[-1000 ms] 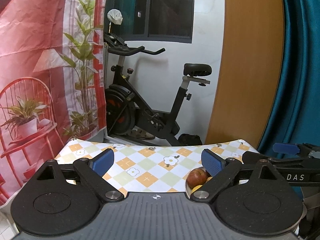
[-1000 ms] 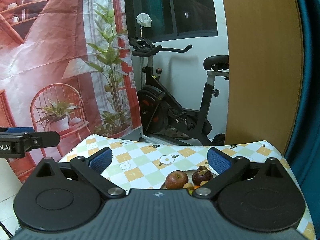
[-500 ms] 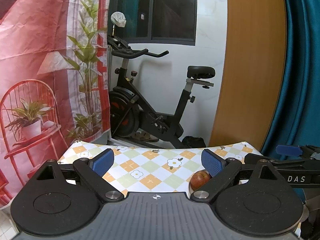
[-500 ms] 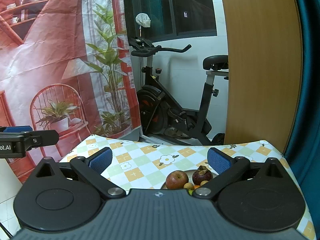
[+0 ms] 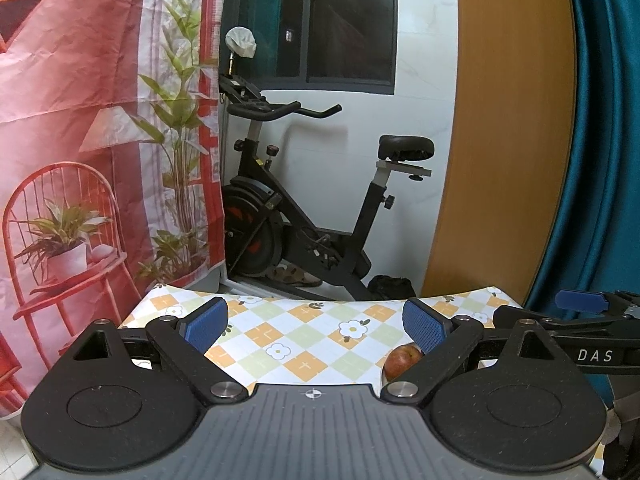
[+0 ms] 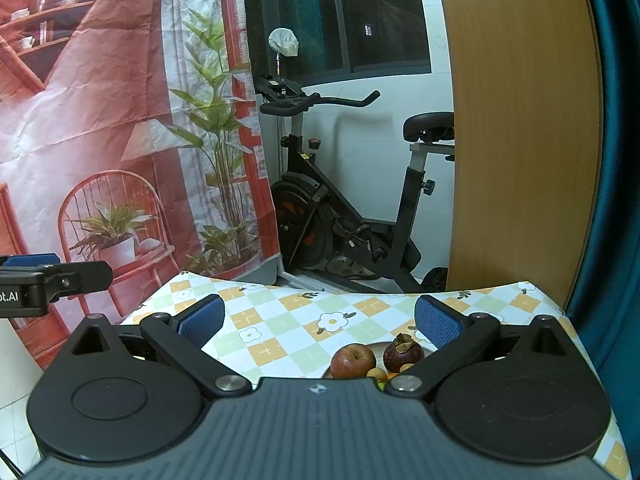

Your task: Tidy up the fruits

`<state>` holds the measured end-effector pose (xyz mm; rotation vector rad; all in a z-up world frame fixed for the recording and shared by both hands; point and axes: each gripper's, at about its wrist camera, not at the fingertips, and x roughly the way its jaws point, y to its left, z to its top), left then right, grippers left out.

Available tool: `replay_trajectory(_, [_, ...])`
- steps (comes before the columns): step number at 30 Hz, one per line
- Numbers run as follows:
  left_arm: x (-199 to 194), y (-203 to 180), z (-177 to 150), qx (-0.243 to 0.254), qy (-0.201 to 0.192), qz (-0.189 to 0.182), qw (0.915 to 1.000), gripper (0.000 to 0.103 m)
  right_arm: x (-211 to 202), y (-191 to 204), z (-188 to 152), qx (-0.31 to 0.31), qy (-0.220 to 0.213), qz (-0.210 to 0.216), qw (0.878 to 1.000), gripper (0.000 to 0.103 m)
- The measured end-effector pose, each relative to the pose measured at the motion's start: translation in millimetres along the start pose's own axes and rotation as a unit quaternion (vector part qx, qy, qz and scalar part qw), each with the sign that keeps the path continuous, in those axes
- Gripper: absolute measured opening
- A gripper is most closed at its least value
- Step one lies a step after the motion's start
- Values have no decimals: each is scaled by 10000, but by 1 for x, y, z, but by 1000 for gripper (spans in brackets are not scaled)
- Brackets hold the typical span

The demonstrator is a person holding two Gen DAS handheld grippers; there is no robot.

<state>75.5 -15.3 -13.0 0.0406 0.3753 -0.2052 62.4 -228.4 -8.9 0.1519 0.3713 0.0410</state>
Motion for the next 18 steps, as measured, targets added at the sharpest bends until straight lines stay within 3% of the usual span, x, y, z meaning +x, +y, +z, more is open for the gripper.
replay_trajectory(18, [1, -2, 1, -56, 13, 7, 10000, 96, -1, 0, 1, 8, -1, -4, 10000, 103])
